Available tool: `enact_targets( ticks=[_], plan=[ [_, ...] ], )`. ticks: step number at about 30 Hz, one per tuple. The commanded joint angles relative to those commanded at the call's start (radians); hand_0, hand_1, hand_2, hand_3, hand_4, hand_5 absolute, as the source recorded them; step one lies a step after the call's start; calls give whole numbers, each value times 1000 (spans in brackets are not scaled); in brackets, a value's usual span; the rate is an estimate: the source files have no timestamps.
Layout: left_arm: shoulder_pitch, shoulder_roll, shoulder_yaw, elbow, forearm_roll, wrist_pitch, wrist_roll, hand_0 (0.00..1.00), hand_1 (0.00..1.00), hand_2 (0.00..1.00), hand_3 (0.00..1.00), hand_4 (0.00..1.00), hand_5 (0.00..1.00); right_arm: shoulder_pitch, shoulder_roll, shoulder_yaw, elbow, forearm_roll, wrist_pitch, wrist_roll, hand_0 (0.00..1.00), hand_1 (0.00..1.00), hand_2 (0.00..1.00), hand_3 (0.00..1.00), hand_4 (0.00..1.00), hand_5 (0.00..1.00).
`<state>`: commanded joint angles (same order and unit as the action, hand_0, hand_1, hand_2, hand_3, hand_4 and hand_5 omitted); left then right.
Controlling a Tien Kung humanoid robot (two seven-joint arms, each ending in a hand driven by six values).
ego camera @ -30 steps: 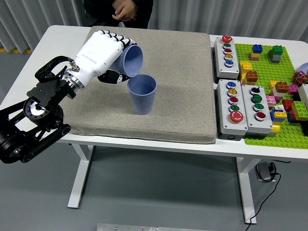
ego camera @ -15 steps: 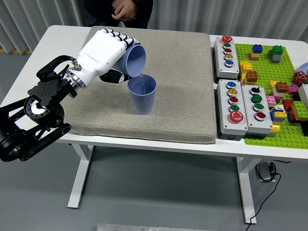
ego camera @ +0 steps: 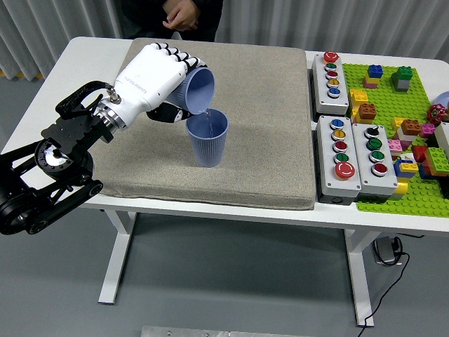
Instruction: Pick cup pour cup place
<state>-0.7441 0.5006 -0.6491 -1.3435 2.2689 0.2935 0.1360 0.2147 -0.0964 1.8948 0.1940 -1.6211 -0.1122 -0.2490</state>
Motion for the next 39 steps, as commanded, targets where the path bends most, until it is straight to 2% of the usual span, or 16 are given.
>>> enact_targets(
  ticks=[22,29,39],
  plan=[
    [-46,22,69,-10,0,-9,4,520,494,491,508,793,101,1,0,-8,-1,10,-3,0,697,637,594,594,2,243],
    [-69,41,109,-14,0,-9,11,520,494,491,508,791,100,-2,0,-9,-1,12,-4,1,697,637,592,594,2,239],
    [-79,50,122,-15,0,-10,16,520,495,490,508,789,98,-5,1,-8,0,9,-4,0,697,636,593,594,2,239]
  ],
)
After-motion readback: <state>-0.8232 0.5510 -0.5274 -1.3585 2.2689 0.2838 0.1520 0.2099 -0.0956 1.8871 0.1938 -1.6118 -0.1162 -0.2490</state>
